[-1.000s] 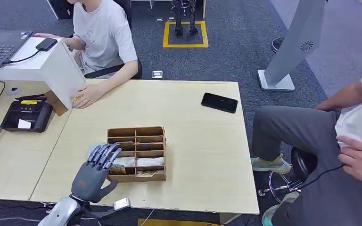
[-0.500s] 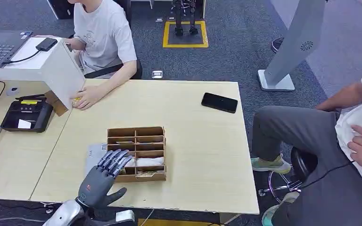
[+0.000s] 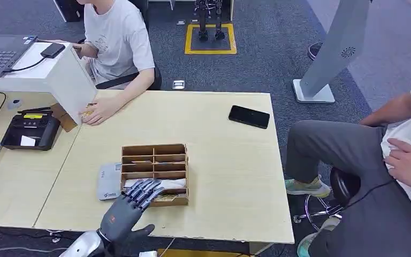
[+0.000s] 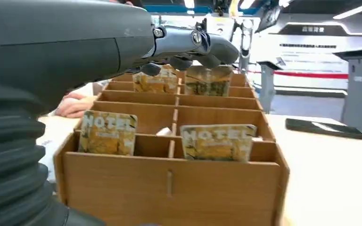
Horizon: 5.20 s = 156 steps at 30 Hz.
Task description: Pass the card to the sensor for recognition and then transmit it.
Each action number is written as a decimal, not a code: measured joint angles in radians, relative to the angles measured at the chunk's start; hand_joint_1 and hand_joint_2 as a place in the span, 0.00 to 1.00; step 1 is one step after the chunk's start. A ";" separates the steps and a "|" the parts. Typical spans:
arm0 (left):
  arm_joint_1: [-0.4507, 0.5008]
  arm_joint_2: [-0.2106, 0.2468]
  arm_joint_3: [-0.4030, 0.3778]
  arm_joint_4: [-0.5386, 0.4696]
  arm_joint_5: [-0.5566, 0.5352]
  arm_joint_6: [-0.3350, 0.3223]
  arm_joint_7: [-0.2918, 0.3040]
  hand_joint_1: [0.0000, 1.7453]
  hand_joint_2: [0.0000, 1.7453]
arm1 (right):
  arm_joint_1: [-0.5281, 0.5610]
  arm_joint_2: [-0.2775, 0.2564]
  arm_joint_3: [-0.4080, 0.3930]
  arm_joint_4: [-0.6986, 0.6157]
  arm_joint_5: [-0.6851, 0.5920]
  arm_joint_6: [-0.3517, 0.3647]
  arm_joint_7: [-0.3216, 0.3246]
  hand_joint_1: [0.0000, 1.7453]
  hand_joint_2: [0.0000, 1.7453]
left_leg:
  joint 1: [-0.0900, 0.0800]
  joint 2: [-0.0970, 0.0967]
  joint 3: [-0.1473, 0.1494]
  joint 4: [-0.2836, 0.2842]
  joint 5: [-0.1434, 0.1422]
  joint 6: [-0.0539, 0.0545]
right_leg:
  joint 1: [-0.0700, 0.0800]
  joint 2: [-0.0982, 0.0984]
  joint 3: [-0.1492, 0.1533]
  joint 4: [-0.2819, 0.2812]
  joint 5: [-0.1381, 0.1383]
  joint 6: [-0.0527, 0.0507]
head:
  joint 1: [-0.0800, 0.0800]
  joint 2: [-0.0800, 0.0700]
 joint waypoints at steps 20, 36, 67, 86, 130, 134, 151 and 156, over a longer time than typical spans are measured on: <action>-0.088 -0.093 -0.025 0.073 -0.083 0.051 0.137 0.00 1.00 | -0.008 0.010 -0.002 -0.002 0.017 0.010 0.012 0.00 1.00 | 0.000 0.000 0.000 0.000 0.000 0.000 | 0.000 0.000 0.000 0.000 0.000 0.000 | 0.000 0.000; -0.091 -0.111 -0.025 0.103 -0.062 0.040 0.121 0.00 1.00 | -0.008 0.014 -0.018 -0.003 0.018 0.011 0.013 0.00 1.00 | 0.000 0.000 0.000 0.000 0.000 0.000 | 0.000 0.000 0.000 0.000 0.000 0.000 | 0.000 0.000; -0.109 -0.076 -0.025 0.134 -0.071 -0.020 0.122 0.91 1.00 | -0.009 0.014 -0.024 -0.006 0.033 0.009 0.007 0.00 1.00 | 0.000 0.000 0.000 0.000 0.000 0.000 | 0.000 0.000 0.000 0.000 0.000 0.000 | 0.000 0.000; -0.126 -0.009 -0.014 0.097 -0.005 -0.044 0.121 1.00 1.00 | -0.011 0.014 -0.035 -0.007 0.042 0.013 0.003 0.00 1.00 | 0.001 0.001 0.000 0.000 0.001 -0.001 | 0.001 0.001 -0.001 0.000 0.000 0.000 | 0.000 0.000; -0.743 0.423 0.403 -0.104 0.255 -0.461 0.242 1.00 1.00 | -0.020 0.019 -0.068 -0.007 0.072 0.024 0.000 0.00 1.00 | 0.002 0.002 -0.007 0.001 0.006 -0.007 | 0.004 0.001 -0.013 0.003 0.006 -0.008 | -0.002 0.000; -0.834 0.343 0.389 0.021 0.115 -0.350 0.304 1.00 1.00 | -0.028 0.024 -0.069 -0.008 0.081 0.019 0.003 0.00 1.00 | 0.003 0.000 -0.008 0.001 0.007 -0.006 | 0.003 -0.001 -0.011 0.003 0.006 -0.008 | 0.000 0.000; -0.858 0.251 0.372 0.158 -0.006 -0.220 0.395 1.00 1.00 | -0.018 0.029 -0.070 -0.008 0.089 0.012 0.022 0.00 1.00 | 0.003 0.004 -0.009 0.001 0.007 -0.007 | 0.003 0.003 -0.013 0.003 0.007 -0.008 | 0.000 0.000; -0.833 0.239 0.372 0.172 -0.014 -0.203 0.395 1.00 1.00 | -0.012 0.030 -0.070 -0.008 0.090 0.010 0.014 0.00 1.00 | 0.003 0.004 -0.009 0.001 0.007 -0.007 | 0.003 0.003 -0.013 0.003 0.007 -0.008 | 0.000 0.000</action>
